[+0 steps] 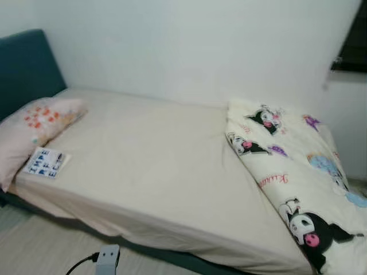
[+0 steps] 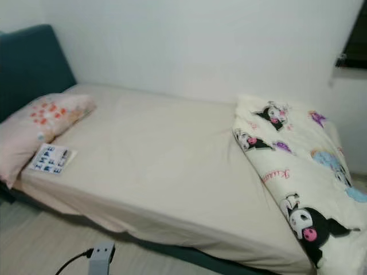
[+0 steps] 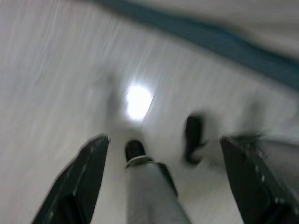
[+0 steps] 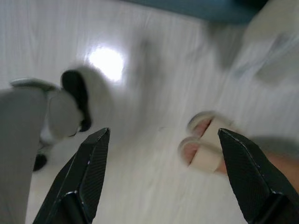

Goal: Clean up the room

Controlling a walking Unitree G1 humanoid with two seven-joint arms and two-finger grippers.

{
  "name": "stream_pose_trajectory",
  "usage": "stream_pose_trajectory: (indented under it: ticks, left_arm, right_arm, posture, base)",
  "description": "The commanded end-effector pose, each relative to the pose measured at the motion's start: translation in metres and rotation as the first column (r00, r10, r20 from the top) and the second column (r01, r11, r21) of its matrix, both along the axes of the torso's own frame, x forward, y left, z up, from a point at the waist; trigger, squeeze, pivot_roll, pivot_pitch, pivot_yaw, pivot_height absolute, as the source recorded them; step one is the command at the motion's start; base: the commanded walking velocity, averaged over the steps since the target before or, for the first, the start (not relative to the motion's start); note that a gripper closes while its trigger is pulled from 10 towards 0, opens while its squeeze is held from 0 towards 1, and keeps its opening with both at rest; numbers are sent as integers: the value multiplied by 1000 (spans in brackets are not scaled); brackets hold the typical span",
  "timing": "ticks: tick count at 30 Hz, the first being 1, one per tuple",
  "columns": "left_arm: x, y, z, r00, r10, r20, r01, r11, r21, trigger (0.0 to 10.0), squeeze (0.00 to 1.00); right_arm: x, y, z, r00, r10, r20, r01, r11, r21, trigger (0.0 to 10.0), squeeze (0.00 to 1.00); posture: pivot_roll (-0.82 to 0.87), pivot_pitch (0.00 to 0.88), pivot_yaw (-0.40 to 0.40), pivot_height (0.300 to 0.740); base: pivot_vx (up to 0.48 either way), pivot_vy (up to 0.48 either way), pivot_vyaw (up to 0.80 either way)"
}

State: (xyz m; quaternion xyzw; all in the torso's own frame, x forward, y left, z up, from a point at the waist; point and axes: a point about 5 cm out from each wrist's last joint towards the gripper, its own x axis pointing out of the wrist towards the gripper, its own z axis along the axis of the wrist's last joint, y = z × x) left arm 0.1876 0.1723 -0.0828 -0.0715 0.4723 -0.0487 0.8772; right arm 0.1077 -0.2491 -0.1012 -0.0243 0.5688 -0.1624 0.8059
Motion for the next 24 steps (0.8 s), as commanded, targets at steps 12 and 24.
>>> stream_pose_trajectory:
  ticks: [12, 24]
  left_arm:
    - [-9, 7, -4, 999, 21, -38, -21, 1000, 14, 10000, 0]
    - [-8, 4, -4, 999, 3, -34, -3, 1000, 16, 10000, 0]
  right_arm:
    - [-19, -15, 0, 999, 13, -43, -13, 1000, -15, 10000, 0]
    - [-8, -20, 4, 1000, -1, -6, 1, 999, -33, 10000, 0]
  posture:
    - [39, 0, 12, 740]
    - [31, 0, 15, 740]
  base:
    - [0, -194, -689]
    - [0, 0, -453]
